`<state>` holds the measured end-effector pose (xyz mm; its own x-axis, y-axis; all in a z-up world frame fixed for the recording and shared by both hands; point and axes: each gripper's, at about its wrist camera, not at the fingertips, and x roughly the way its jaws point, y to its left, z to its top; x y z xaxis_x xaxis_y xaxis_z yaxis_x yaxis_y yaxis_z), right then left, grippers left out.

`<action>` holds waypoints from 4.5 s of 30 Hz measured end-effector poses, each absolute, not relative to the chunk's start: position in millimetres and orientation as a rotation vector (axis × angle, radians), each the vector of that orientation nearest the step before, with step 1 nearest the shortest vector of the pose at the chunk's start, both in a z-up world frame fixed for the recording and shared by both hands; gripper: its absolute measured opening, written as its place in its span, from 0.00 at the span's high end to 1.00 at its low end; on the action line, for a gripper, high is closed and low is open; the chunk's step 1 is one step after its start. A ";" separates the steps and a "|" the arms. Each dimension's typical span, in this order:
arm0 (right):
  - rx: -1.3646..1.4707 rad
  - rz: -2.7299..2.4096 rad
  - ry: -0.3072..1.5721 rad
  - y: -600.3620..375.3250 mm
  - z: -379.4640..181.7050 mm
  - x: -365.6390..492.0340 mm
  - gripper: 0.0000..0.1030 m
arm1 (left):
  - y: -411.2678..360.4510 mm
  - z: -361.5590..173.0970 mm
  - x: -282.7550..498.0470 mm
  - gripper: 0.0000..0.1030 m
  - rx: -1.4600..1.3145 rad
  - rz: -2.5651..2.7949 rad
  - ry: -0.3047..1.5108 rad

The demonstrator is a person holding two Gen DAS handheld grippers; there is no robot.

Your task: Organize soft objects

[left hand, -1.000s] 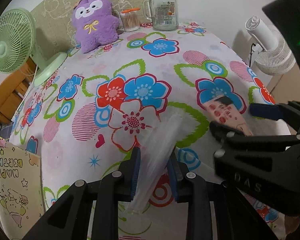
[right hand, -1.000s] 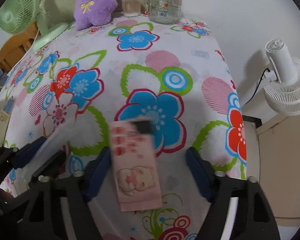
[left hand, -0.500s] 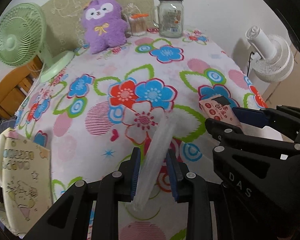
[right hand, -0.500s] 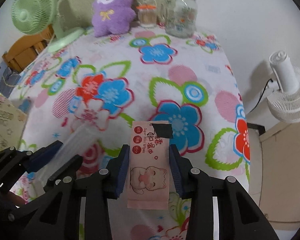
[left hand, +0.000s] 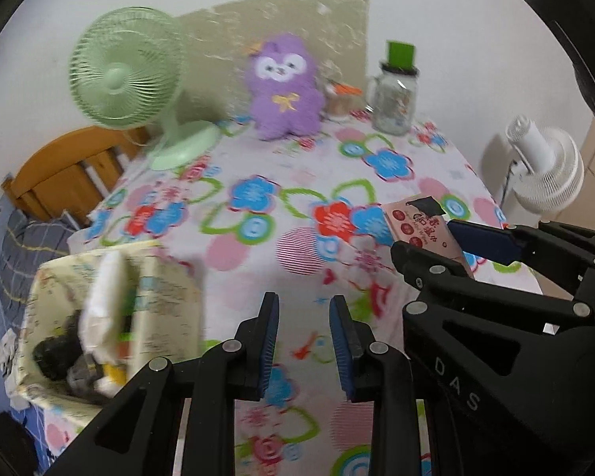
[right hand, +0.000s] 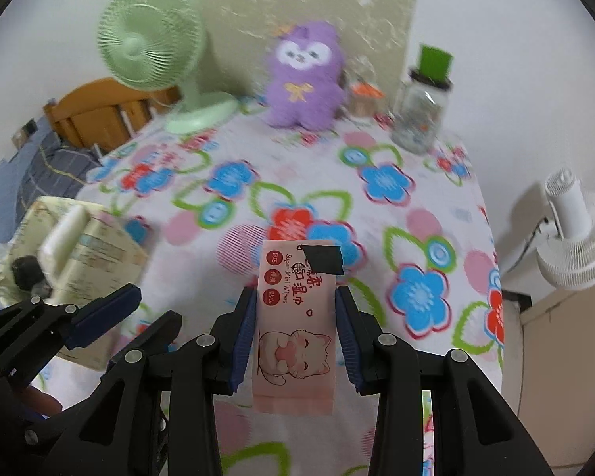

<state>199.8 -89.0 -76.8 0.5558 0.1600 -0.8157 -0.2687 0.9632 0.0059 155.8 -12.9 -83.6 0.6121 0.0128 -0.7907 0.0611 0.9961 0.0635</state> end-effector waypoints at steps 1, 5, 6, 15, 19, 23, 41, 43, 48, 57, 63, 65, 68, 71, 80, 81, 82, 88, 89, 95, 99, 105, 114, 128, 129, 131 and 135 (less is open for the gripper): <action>-0.131 0.265 0.937 -79.9 -71.7 197.5 0.59 | -7.2 -80.5 153.6 0.73 0.082 -0.019 0.905; -0.154 0.294 0.906 -52.2 -58.4 190.3 0.59 | 19.2 -68.9 144.7 0.73 0.049 0.016 0.880; -0.158 0.297 0.904 -48.4 -57.1 188.7 0.59 | 24.2 -67.4 143.2 0.73 0.044 0.020 0.878; -0.172 0.312 0.890 -25.8 -49.8 178.1 0.59 | 46.1 -61.7 129.5 0.73 0.023 0.026 0.863; -0.192 0.373 0.867 1.8 -46.4 173.3 0.59 | 67.1 -57.3 123.2 0.73 0.000 0.070 0.852; -0.206 0.437 0.861 31.6 -48.1 170.2 0.59 | 93.3 -58.2 116.6 0.73 -0.037 0.116 0.852; -0.254 0.650 0.884 126.5 -70.9 163.8 0.59 | 172.6 -77.6 98.3 0.70 -0.151 0.260 0.881; -0.260 0.651 0.888 131.2 -74.2 165.5 0.59 | 176.1 -80.8 99.6 0.67 -0.157 0.266 0.888; -0.273 0.634 0.881 135.7 -79.7 169.6 0.53 | 181.6 -85.9 102.5 0.44 -0.158 0.279 0.894; -0.267 0.610 0.819 133.0 -73.3 167.7 0.09 | 183.5 -84.0 102.3 0.16 -0.138 0.289 0.881; -0.272 0.594 0.801 126.5 -66.9 163.8 0.09 | 178.0 -79.7 99.9 0.14 -0.134 0.279 0.871; -0.272 0.587 0.798 123.1 -64.9 162.3 0.08 | 174.7 -77.4 98.7 0.14 -0.131 0.275 0.866; -0.268 0.573 0.789 115.7 -60.7 159.9 0.08 | 169.6 -74.1 96.9 0.14 -0.122 0.268 0.860; -0.259 0.559 0.780 108.3 -56.6 157.2 0.08 | 163.0 -69.8 95.6 0.14 -0.114 0.258 0.851; -0.207 0.469 0.732 63.1 -38.0 151.3 0.08 | 130.3 -53.2 94.2 0.13 -0.087 0.198 0.813; -0.192 0.460 0.727 54.9 -35.7 150.7 0.08 | 127.1 -51.6 94.0 0.13 -0.084 0.191 0.808; -0.184 0.455 0.725 50.3 -34.7 150.6 0.08 | 123.0 -49.4 94.2 0.12 -0.081 0.184 0.802; -0.147 0.400 0.709 18.1 -28.6 147.7 0.08 | 96.0 -43.9 97.2 0.10 -0.053 0.136 0.784; -0.143 0.388 0.707 10.9 -28.1 147.1 0.08 | 90.6 -44.0 98.5 0.10 -0.049 0.125 0.785; -0.128 0.326 0.704 -21.8 -27.0 146.5 0.08 | 64.5 -46.3 104.4 0.10 -0.031 0.065 0.794; -0.118 0.294 0.712 -38.2 -29.9 147.4 0.08 | 50.3 -49.8 109.3 0.10 -0.022 0.034 0.808; -0.111 0.279 0.716 -49.1 -31.2 144.8 0.08 | 39.4 -52.9 111.5 0.10 -0.014 0.018 0.817; -0.107 0.277 0.716 -54.3 -31.5 141.1 0.08 | 29.9 -52.0 109.0 0.10 -0.005 0.006 0.813; 0.027 0.254 0.753 -90.0 -46.0 134.7 0.08 | 16.2 -53.6 99.2 0.09 0.019 -0.016 0.810; 0.036 0.241 0.755 -93.0 -48.4 135.1 0.08 | 15.4 -54.5 99.0 0.09 0.023 -0.014 0.812; 0.045 0.225 0.753 -98.1 -50.8 135.0 0.09 | 16.1 -56.5 99.2 0.09 0.015 -0.011 0.818; 0.029 0.189 0.728 -105.3 -53.6 135.4 0.09 | 19.3 -60.8 100.4 0.09 -0.003 -0.012 0.821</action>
<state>135.4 -105.3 -53.6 0.7300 0.1819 -0.6588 -0.1617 0.9825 0.0920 100.4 19.3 -60.8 0.6816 -0.0117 -0.7316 0.0093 0.9999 -0.0072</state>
